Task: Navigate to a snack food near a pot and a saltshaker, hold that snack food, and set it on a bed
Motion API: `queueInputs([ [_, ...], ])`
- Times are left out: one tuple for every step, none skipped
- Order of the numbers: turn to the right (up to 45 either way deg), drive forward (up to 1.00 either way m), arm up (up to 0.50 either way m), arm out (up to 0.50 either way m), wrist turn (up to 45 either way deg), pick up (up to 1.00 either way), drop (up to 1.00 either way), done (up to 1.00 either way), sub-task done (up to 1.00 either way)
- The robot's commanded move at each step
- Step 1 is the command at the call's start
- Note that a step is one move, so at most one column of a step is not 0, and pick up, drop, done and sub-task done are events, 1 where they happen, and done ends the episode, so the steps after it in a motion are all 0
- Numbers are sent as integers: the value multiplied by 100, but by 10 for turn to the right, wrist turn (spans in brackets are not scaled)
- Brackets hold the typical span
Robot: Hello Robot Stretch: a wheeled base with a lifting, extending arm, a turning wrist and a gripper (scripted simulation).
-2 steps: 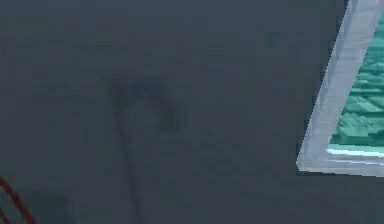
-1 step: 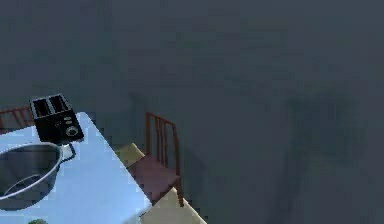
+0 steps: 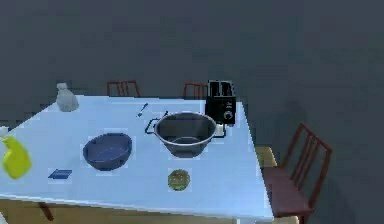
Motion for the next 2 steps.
queueInputs([
  [-450, 0, 0, 0, 0, 0, 0, 0, 0],
  [-420, 0, 0, 0, 0, 0, 0, 0, 0],
])
